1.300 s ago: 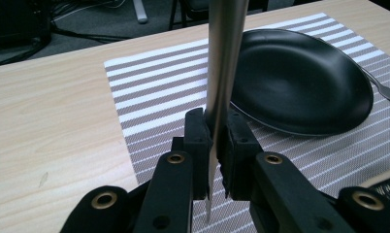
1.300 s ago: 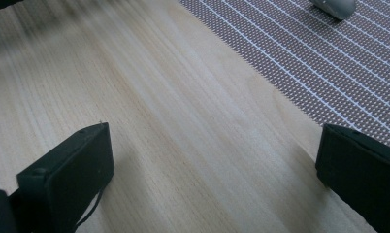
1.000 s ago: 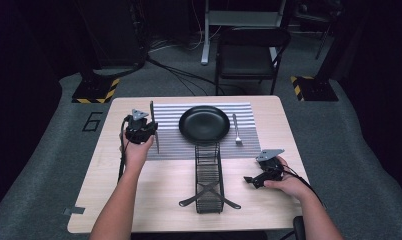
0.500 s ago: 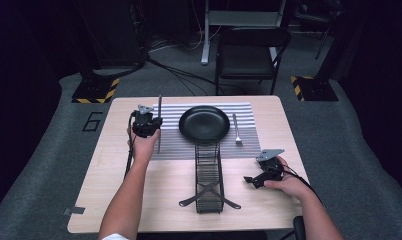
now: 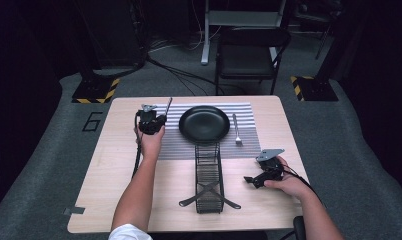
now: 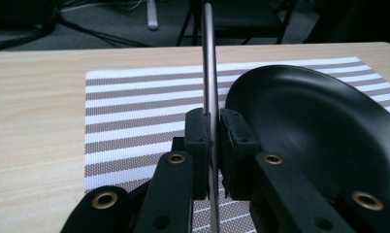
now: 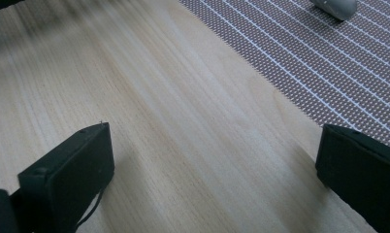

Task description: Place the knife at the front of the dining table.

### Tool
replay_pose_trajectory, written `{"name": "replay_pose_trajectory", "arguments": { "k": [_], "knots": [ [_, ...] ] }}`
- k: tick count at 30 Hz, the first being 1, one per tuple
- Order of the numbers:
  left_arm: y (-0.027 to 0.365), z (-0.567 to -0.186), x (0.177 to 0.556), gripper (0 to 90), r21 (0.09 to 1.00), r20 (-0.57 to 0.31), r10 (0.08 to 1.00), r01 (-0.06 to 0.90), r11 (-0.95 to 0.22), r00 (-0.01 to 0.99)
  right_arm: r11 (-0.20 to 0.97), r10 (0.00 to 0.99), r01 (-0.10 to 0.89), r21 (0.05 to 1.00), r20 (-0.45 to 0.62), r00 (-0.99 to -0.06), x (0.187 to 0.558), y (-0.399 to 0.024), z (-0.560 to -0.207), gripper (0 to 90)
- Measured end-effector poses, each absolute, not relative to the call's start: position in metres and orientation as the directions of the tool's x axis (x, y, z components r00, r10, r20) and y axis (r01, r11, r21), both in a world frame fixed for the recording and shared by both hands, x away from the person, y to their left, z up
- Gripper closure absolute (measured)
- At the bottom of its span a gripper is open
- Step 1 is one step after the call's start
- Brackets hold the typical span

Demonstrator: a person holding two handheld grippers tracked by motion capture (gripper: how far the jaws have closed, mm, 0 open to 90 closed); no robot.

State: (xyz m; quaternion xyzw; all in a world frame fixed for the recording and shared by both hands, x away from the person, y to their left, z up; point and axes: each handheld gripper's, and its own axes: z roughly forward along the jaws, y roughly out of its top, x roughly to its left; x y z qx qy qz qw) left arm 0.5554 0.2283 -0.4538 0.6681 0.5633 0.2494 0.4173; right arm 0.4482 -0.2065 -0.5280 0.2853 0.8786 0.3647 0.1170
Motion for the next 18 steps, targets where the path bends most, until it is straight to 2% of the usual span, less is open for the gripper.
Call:
{"name": "replay_pose_trajectory", "arguments": {
  "k": [14,18],
  "knots": [
    [0.22,-0.46,0.567,82.7,0.83,-0.119,0.977,0.557,-0.001,0.179,0.571,0.587,0.416,0.708,0.002,-0.81,0.448,-0.206,-0.528,0.0],
    [0.22,-0.467,0.571,82.7,0.826,-0.137,0.979,0.563,0.029,0.151,0.571,0.587,0.416,0.708,0.003,-0.81,0.448,-0.206,-0.528,0.0]
  ]
}}
